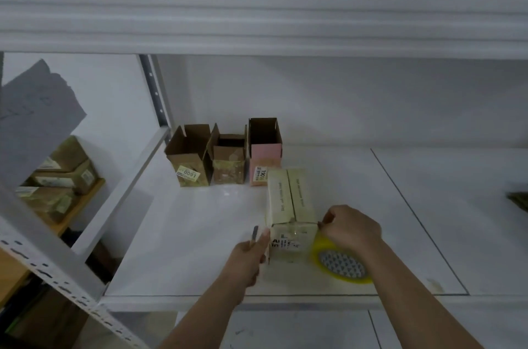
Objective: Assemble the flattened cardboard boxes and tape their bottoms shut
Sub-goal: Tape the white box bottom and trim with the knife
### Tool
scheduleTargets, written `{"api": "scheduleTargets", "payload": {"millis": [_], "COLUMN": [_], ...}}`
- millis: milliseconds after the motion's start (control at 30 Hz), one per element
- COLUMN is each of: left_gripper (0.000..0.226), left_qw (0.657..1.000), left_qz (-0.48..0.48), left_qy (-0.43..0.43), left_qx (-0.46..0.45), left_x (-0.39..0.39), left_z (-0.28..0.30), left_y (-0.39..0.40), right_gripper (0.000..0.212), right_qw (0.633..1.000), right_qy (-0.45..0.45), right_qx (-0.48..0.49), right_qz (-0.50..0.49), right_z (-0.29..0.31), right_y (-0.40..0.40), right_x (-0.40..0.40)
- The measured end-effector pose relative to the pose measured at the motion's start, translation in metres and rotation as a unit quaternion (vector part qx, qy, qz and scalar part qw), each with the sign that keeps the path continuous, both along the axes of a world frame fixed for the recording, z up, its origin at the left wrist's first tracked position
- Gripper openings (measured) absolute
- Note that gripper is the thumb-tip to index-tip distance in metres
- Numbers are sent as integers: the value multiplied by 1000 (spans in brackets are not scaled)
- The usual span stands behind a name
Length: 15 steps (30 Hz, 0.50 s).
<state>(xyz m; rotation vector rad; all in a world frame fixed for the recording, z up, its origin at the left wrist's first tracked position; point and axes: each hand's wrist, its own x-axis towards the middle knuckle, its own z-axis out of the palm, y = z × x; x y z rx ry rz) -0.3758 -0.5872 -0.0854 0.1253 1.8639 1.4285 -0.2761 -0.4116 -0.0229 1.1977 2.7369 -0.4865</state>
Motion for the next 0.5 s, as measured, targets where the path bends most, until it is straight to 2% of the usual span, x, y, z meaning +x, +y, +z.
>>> {"api": "scheduleTargets", "payload": {"millis": [100,200,267,333,433,500], "left_gripper": [48,45,37,39,48,54], "left_qw": [996,989,979,956,912,892], "left_qz": [11,11,-62,-166,-316,-375], "left_qy": [87,140,165,216,253,251], "left_qx": [-8,57,99,106,63,13], "left_x": [-23,-39,-37,-29,-19,-18], "left_z": [28,68,90,104,110,106], "left_y": [-3,4,17,33,55,64], "right_gripper": [36,43,44,46,44,37], "right_qw": [1000,998,995,993,987,981], "right_qy": [6,8,17,27,37,48], "right_qx": [-21,-67,-93,-113,-154,-189], "right_qz": [-12,-21,-23,-22,-12,-1], "right_z": [-2,-8,-8,-8,-12,-16], "right_y": [-7,-14,-16,-15,-10,-7], "right_x": [-2,-7,-6,-2,4,6]}}
